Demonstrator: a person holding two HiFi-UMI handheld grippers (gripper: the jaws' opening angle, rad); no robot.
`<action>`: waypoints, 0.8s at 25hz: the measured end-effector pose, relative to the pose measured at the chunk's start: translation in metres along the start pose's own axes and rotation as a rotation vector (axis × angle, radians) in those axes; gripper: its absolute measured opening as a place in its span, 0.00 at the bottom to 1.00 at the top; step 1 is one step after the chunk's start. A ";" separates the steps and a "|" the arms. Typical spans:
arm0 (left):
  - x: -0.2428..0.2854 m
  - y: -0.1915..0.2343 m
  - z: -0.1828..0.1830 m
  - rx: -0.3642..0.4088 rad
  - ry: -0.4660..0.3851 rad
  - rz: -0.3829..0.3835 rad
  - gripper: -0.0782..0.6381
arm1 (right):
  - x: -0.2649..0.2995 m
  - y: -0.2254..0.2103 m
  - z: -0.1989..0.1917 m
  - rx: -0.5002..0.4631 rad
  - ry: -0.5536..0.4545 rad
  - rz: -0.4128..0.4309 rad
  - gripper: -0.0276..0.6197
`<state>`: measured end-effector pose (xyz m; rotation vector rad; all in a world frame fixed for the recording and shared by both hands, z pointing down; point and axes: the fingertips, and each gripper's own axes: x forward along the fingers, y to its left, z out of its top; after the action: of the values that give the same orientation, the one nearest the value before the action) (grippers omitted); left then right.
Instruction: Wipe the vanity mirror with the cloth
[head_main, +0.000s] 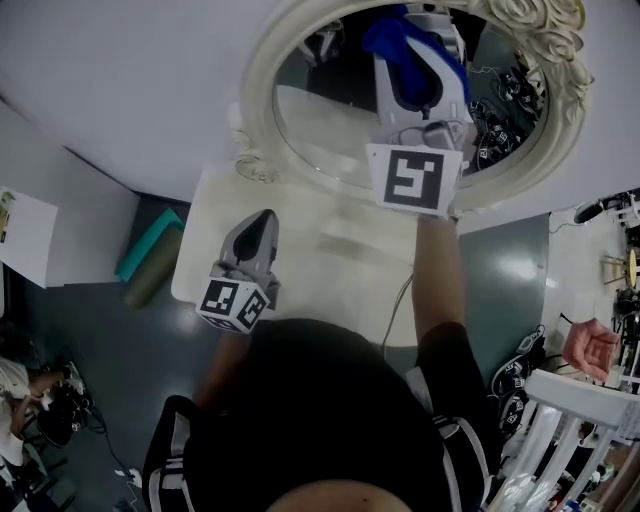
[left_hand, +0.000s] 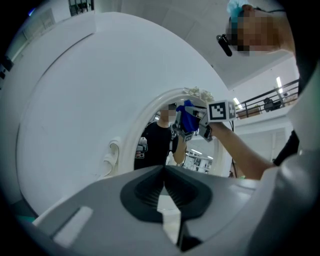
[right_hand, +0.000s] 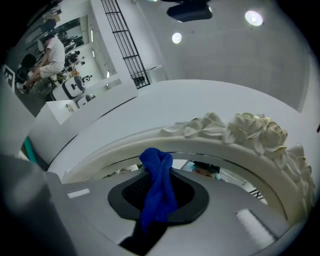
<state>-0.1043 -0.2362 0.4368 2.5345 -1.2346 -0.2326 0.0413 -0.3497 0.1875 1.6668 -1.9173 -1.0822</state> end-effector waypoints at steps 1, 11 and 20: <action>0.000 0.000 0.000 0.001 0.002 0.000 0.12 | 0.002 0.011 -0.002 -0.015 0.003 0.019 0.14; -0.006 0.026 -0.007 -0.007 0.012 0.059 0.12 | -0.001 0.133 -0.053 -0.208 0.022 0.183 0.14; -0.019 0.036 -0.019 -0.004 0.022 0.101 0.12 | -0.051 0.268 -0.182 -0.293 0.132 0.379 0.14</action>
<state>-0.1375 -0.2381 0.4672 2.4568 -1.3476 -0.1835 0.0054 -0.3557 0.5129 1.1321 -1.7921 -1.0129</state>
